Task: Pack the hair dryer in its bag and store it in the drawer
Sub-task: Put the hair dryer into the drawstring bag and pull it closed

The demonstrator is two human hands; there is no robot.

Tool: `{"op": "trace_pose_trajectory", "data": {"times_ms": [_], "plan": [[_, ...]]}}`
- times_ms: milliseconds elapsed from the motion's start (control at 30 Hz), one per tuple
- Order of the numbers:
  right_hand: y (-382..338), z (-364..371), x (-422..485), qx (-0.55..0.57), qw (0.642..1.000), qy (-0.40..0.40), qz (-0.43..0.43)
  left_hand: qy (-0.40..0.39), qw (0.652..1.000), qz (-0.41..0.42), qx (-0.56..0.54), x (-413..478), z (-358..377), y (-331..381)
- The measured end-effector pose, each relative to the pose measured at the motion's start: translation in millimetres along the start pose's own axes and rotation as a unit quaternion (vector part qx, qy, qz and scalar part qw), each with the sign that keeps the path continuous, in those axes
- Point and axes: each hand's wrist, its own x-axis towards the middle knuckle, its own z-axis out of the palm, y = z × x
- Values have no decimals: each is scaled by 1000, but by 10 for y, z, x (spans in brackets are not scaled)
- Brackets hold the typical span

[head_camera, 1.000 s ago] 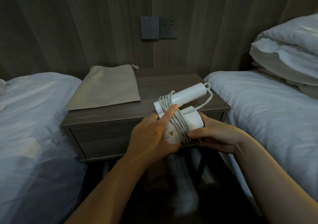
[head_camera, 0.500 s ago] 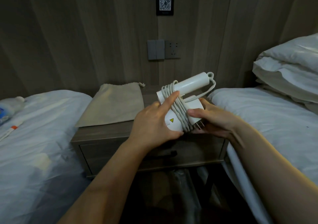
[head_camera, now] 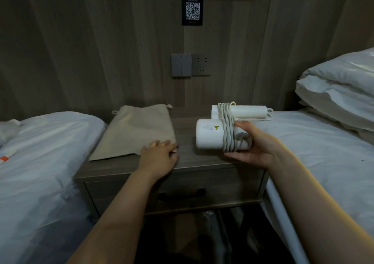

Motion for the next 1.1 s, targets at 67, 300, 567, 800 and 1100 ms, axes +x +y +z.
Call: {"op": "trace_pose_trajectory", "data": {"times_ms": [67,300,567,800,1100], "plan": [[-3,-6,-10,11,1000,-4,-7,47,991,83,-97,-58,10,87],[-4,-145,-98,45,998,-10,-35,109,970,0,-218,-295,-224,-13],[-34,-234,-175,38,998,19,-47,62,995,-74,29,-201,-190,-43],[9,-257,-157,65,997,30,-11,-84,991,87,-55,-207,-60,398],[77,-322,-159,78,997,-19,11,26,999,-31,36,-164,-276,295]]}}
